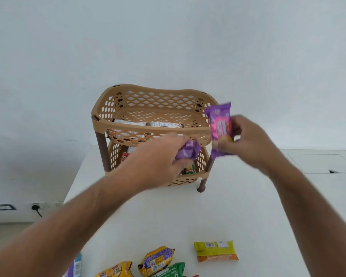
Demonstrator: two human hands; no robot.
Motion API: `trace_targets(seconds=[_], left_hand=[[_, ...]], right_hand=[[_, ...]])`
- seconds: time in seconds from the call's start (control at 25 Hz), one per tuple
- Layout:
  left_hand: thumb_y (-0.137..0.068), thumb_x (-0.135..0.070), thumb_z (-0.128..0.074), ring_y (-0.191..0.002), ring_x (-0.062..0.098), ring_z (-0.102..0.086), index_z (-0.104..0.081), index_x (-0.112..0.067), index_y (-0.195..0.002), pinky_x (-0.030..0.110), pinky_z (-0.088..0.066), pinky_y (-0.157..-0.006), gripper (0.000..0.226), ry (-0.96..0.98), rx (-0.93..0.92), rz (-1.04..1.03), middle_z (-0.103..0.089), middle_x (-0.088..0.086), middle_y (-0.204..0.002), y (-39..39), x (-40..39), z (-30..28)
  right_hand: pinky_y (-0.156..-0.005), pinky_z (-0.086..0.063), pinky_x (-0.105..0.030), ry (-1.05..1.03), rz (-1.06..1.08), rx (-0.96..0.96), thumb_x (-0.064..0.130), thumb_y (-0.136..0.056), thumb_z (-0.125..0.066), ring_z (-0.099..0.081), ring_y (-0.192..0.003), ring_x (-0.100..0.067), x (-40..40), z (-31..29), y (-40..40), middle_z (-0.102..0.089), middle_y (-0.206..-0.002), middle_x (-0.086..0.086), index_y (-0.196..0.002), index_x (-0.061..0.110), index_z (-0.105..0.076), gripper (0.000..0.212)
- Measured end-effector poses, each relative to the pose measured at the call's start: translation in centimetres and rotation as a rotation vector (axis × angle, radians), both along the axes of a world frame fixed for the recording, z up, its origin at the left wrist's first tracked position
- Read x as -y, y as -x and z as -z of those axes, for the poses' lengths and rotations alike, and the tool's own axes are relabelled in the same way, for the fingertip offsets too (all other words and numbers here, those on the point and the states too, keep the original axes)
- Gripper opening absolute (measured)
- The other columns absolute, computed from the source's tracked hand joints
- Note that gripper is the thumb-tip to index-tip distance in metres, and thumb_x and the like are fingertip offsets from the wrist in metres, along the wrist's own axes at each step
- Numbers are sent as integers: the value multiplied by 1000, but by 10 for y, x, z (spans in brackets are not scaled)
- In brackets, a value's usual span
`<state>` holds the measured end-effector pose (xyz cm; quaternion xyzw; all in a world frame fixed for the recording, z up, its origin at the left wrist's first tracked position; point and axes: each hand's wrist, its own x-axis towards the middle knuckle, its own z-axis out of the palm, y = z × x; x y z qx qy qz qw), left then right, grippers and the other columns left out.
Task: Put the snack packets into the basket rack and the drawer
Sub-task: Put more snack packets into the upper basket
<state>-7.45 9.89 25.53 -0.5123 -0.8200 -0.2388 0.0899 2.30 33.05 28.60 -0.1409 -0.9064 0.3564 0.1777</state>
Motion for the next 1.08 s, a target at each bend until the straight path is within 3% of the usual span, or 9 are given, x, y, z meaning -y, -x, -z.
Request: trace_targets(seconds=[0.12, 0.32, 0.6, 0.76, 0.88, 1.08], left_hand=[[-95, -46, -62, -70, -1, -51, -59, -24, -126, 13, -38, -58, 38, -82, -37, -65, -54, -19, -88, 26, -12, -42], [-93, -48, -63, -87, 16, -58, -57, -24, -129, 28, -44, -67, 43, -111, -31, -162, -62, -6, -104, 87, -33, -77], [-95, -34, -65, -85, 22, -60, -59, -17, -119, 35, -48, -69, 30, 53, 0, -227, -65, 3, -103, 151, -79, -67], [-95, -36, -64, -87, 25, -61, -59, -15, -112, 39, -52, -75, 28, 137, 28, -252, -65, 4, -100, 176, -103, -59], [-94, -35, -67, -87, 25, -60, -60, -14, -109, 37, -49, -73, 27, 170, 67, -265, -65, 5, -98, 191, -121, -53], [-94, -15, -65, -89, 23, -58, -61, -10, -109, 31, -39, -70, 17, 324, -77, -137, -65, 6, -101, 202, -157, -39]], right_hand=[[-77, -60, -40, -18, 19, -49, 47, -68, -85, -69, -90, -14, -9, -38, 41, -69, -99, 8, -115, 22, -58, 60], [-78, -56, -41, -104, 96, 68, 37, -73, -87, -69, -88, -22, -26, -54, 116, -70, -96, -4, -107, 13, -64, 48], [-89, -56, -37, -425, 112, 586, 31, -80, -84, -66, -101, -27, -24, -16, 177, -67, -109, -11, -118, 3, -59, 53], [-93, -54, -35, -492, 30, 839, 27, -93, -69, -65, -102, -26, -19, -8, 184, -66, -114, -13, -121, 1, -61, 39], [-75, -46, -31, -542, -29, 913, 25, -100, -60, -56, -87, -22, -14, -7, 183, -57, -91, -5, -125, 6, -62, 32], [-88, -48, -33, -562, -45, 896, 24, -98, -62, -57, -102, -22, -19, -5, 183, -59, -114, -9, -130, 6, -62, 36]])
